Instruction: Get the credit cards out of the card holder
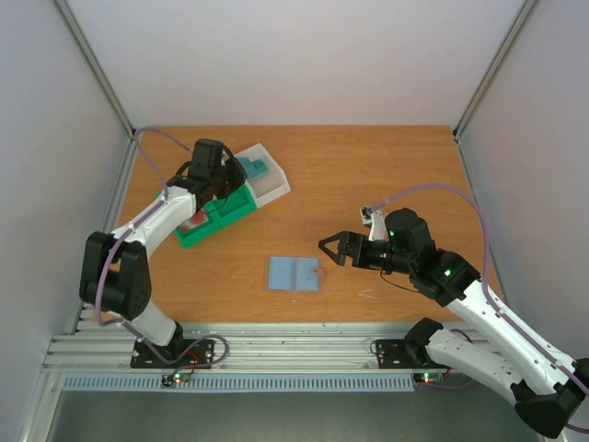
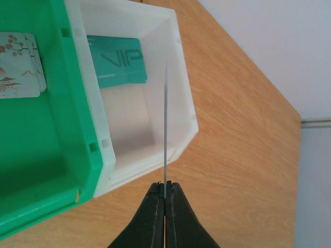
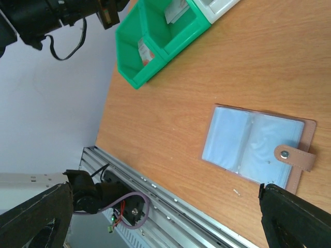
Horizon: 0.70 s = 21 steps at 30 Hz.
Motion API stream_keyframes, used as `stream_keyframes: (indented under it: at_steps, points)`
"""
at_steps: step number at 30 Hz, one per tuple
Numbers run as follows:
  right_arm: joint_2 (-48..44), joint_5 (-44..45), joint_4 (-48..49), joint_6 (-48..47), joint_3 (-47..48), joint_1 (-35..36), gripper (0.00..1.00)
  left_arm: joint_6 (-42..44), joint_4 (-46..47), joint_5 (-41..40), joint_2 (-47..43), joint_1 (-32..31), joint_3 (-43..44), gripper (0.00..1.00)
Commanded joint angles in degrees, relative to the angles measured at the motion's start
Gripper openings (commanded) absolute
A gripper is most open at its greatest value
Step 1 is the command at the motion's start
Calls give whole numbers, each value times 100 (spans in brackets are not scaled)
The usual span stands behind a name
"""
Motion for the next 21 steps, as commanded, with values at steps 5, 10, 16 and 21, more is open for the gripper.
stream_keyframes:
  at_steps: [5,10,16,21]
  points:
    - [-48,198,-135,-102,93,-13,98,-92,-484,-295,1143,74,1068,0]
    - [92,143,-77,-111,106,-13,98,-134,-609,-310,1641,89,1477,0]
    - [203,128,-37,-14,68,-14,99,-333,-602,-252,2027,157,1825,0]
    - [187,238,-32,17,89,-11,99,-319,-829,-311,2345,195,2166,1]
